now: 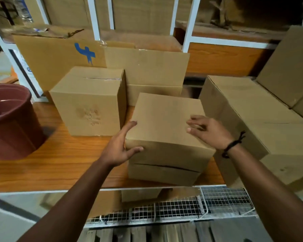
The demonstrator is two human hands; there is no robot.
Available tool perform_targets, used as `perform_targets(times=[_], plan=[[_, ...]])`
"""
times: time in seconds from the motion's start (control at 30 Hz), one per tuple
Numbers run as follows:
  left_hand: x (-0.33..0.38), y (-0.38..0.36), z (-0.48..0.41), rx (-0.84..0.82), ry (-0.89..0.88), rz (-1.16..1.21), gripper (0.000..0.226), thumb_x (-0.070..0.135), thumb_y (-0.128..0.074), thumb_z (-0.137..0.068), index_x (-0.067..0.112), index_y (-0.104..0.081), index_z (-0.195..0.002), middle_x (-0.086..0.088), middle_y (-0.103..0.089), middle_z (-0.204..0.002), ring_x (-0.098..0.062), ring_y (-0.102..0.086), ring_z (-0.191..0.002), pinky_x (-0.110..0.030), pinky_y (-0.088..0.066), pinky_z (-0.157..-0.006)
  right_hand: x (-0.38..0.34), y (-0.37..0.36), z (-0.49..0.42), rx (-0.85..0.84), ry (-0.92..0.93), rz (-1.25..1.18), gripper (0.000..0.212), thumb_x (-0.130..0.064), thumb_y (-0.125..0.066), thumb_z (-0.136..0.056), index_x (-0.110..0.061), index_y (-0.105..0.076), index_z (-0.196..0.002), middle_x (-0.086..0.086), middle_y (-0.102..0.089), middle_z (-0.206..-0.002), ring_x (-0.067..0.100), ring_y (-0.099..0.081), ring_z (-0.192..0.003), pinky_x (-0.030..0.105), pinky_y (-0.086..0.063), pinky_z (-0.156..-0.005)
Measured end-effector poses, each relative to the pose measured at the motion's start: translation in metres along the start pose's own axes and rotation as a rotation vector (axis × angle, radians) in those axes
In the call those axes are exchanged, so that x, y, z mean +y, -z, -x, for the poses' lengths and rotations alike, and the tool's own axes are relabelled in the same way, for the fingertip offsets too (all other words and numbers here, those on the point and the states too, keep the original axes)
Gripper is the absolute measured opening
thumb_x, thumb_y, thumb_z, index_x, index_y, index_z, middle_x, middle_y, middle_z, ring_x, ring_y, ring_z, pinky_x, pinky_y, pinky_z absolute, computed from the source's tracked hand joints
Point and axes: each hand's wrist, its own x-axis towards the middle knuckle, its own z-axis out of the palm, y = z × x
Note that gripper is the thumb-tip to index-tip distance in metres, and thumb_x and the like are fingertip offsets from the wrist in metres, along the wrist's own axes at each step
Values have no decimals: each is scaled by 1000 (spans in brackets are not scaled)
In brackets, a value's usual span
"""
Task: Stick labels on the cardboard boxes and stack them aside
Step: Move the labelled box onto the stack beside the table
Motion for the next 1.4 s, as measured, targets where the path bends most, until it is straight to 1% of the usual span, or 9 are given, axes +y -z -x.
perform_targets(times=[0.23,0.33,0.4,0.57,0.73,1.0,1.1,1.2,1.4], plan=[[6,-15,9,145,57,-51,92,53,-73,-81,41,-16,-152,3,-36,-153,-14,-42,-130,-47,-47,-104,21,0,-17,-36,56,-314,29,-30,-64,-89,-20,-67,-117,1,-46,-146,15,-38,-137,38,-34,-112],[0,-22,23,187,47,-87,98,56,-68,-83,61,8,-145,-2,-18,-163,-22,-41,-138,-49,-47,-104,30,1,3,54,86,-617,34,-54,-65,-79,-31,-70,-104,-7,-47,-144,16,-46,-132,43,-47,-101],[-7,-27,32,221,-16,-157,97,56,-64,-83,57,9,-148,-8,4,-165,-25,-38,-139,-46,-50,-98,46,-9,21,219,180,-559,49,-69,-56,-80,-40,-64,-118,-13,-42,-147,15,-43,-135,45,-47,-101],[-44,-49,55,173,-265,-353,116,19,-83,-72,47,-5,-153,-10,27,-160,-45,-37,-133,-50,-47,-90,82,-69,67,442,513,-166,80,-63,-57,-81,-48,-16,-149,26,0,-157,29,-20,-146,29,-35,-111],[-59,-60,47,20,-170,-383,119,15,-83,-75,54,0,-151,-34,-9,-157,-52,-43,-129,-54,-53,-90,110,-108,64,276,390,119,79,-64,-52,-85,-56,-5,-147,34,-19,-146,46,-54,-115,43,-60,-70],[-22,-40,18,44,-95,-356,109,30,-74,-84,61,9,-146,-28,-32,-149,-41,-54,-118,-52,-55,-89,75,-93,40,355,257,79,95,-44,-70,-77,-54,-6,-147,37,-46,-124,42,-59,-105,41,-55,-81],[7,-18,-11,54,-31,-335,106,29,-78,-82,66,2,-141,-15,-34,-153,-31,-53,-119,-42,-48,-100,58,-58,28,307,77,18,101,-40,-76,-76,-64,-1,-140,25,-43,-132,39,-49,-119,46,-47,-99],[40,13,-44,57,34,-177,103,42,-87,-67,75,-16,-134,-5,-45,-151,-28,-54,-125,-43,-47,-104,35,-11,18,301,27,-30,87,-44,-77,-73,-67,-21,-136,12,-45,-140,29,-40,-131,50,-41,-105],[63,38,-87,-51,246,68,78,31,-89,-67,39,-55,-136,-10,-65,-128,-32,-61,-113,-36,-55,-69,3,41,-7,131,-105,-236,64,-34,-77,-78,-42,-49,-135,-17,-45,-142,12,-40,-132,29,-30,-104]])
